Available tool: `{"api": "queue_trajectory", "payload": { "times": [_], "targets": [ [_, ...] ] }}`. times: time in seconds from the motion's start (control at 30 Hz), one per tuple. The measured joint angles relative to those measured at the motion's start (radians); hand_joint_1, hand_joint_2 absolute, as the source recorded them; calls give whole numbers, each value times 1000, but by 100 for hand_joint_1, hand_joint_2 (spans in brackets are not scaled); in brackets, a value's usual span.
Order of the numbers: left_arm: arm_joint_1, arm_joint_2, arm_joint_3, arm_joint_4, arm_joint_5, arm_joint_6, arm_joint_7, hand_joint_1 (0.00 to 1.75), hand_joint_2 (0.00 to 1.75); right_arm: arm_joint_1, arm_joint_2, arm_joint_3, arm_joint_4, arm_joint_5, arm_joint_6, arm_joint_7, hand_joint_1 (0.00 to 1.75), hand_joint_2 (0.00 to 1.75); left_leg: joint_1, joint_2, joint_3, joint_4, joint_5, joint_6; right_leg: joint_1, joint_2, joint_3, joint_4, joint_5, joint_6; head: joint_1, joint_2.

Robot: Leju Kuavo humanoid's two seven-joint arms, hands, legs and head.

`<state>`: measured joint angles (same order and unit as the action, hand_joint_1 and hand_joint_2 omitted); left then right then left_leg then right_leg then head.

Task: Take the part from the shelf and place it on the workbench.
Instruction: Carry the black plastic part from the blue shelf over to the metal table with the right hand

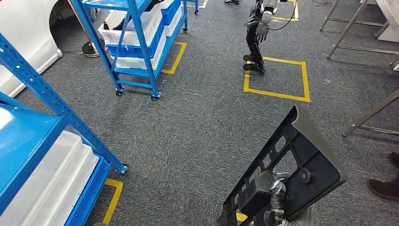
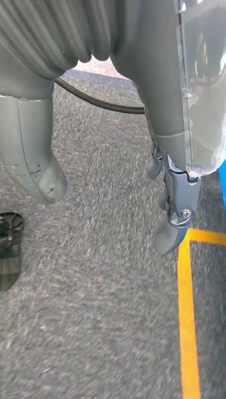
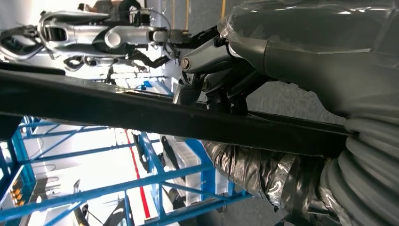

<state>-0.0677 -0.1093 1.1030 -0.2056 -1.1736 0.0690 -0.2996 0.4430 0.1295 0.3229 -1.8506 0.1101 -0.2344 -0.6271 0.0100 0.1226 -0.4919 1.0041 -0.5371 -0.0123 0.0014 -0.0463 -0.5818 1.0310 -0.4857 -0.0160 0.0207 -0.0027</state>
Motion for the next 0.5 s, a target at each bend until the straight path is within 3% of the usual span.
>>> {"api": "queue_trajectory", "payload": {
  "times": [0.03, 0.1, 0.17, 0.2, 0.23, 0.27, 0.33, 0.4, 0.47, 0.5],
  "targets": [
    [-2, 0, 0, 0, -1, 0, -1, 0, 175, 0, 2, -1, 0, 0, 1, 0, 175, 175, 2, -23, -8, 22, -17, -4, -3, 11, 1, -4, 3, -6, 0, 0],
    [0, 0, 1, 0, -2, 0, -2, 0, 175, -2, 8, -2, 1, 1, 2, -1, 175, 175, 6, -86, -54, 127, -77, -9, -6, 34, 3, -9, 5, -16, -1, 0],
    [6, 2, 2, 0, -3, 1, -3, 0, 175, -3, 11, -3, 2, 1, 3, -1, 175, 175, 6, -113, -119, 255, -125, -10, -5, 63, 3, -7, 4, -19, -1, 0],
    [8, 2, 3, 0, -3, 1, -3, 0, 175, -3, 11, -3, 3, 1, 3, -1, 175, 175, 6, -116, -136, 281, -123, -10, -5, 79, 4, -6, 4, -19, -1, 0],
    [9, 2, 3, 0, -4, 2, -3, 0, 175, -3, 12, -3, 4, 1, 4, -1, 175, 175, 7, -118, -137, 271, -101, -10, -5, 95, 5, -5, 4, -19, -1, 0],
    [9, 2, 3, 0, -5, 2, -3, 0, 175, -3, 12, -3, 5, 1, 5, -1, 175, 175, 8, -124, -120, 223, -61, -9, -6, 111, 7, -2, 3, -17, -1, 0],
    [8, 2, 3, 0, -7, 2, -4, 0, 175, -3, 14, -3, 6, 1, 6, -1, 175, 175, 14, -170, -71, 92, 6, -9, -7, 139, 3, 8, -2, -10, -1, 0],
    [8, 2, 4, 0, -9, 3, -4, 0, 175, -4, 16, -4, 6, 1, 8, -1, 175, 175, 16, -209, -48, 29, 22, -4, -7, 164, -8, 16, -2, 1, -1, 0],
    [8, 2, 4, 0, -9, 3, -4, 0, 175, -2, 16, -4, 6, 1, 10, -1, 175, 175, 13, -196, -45, 24, 20, 6, -9, 188, -17, 16, 4, 13, -1, 0],
    [6, 2, 4, 0, -9, 3, -4, 0, 175, -1, 16, -4, 6, 1, 10, -1, 175, 175, 14, -184, -43, 19, 23, 13, -10, 185, -20, 19, 2, 17, 0, 0]
  ]
}}
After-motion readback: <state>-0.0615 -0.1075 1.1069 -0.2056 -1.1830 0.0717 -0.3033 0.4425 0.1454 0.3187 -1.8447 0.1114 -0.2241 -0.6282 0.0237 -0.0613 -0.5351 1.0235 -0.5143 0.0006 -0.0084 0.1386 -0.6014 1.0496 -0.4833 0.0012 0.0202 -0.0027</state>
